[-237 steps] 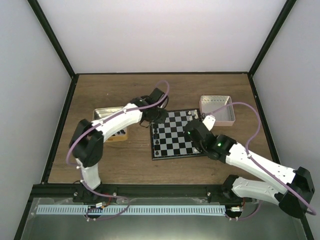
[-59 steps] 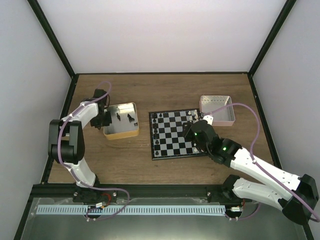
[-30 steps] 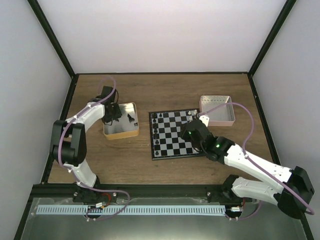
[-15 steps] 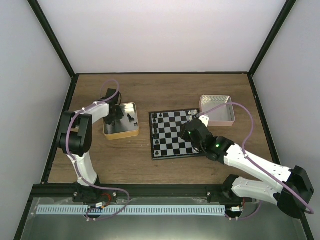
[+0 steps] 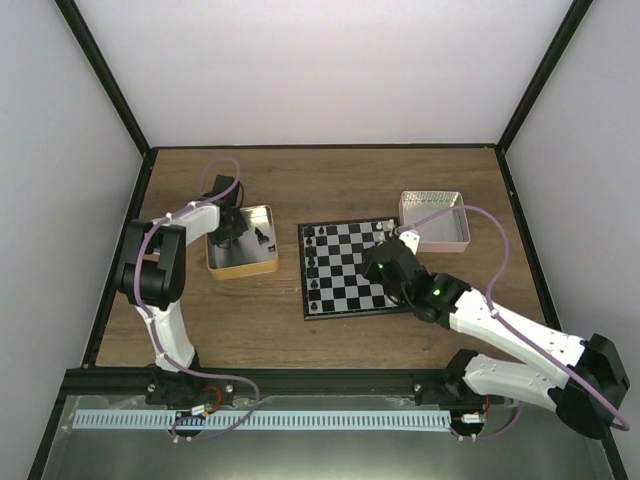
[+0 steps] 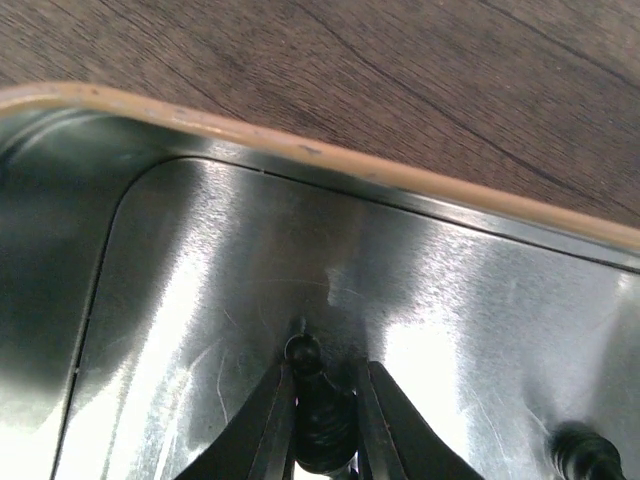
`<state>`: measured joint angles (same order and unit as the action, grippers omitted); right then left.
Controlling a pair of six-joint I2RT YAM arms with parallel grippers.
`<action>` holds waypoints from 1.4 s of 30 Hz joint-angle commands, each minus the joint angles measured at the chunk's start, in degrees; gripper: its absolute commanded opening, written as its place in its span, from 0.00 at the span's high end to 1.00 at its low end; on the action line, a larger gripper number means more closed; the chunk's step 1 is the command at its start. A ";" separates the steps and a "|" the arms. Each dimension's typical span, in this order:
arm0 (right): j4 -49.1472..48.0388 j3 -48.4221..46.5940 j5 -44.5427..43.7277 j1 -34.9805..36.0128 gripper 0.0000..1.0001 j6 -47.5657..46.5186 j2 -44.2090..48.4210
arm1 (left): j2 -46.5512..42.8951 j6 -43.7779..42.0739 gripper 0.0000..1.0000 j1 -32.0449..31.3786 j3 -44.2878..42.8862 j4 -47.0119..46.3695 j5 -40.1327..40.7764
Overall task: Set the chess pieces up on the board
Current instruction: Pick up the chess piece from the storage box.
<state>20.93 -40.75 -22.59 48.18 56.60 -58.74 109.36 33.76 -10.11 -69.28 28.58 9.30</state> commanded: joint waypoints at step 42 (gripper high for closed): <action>-6.13 -20.61 62.12 -13.77 0.64 -26.63 -12.01 | -39.78 -65.53 0.89 -26.13 12.44 -15.69 -42.95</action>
<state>14.24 -59.99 36.36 34.68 30.50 -69.95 69.69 -27.31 -35.66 -57.17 14.83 -33.17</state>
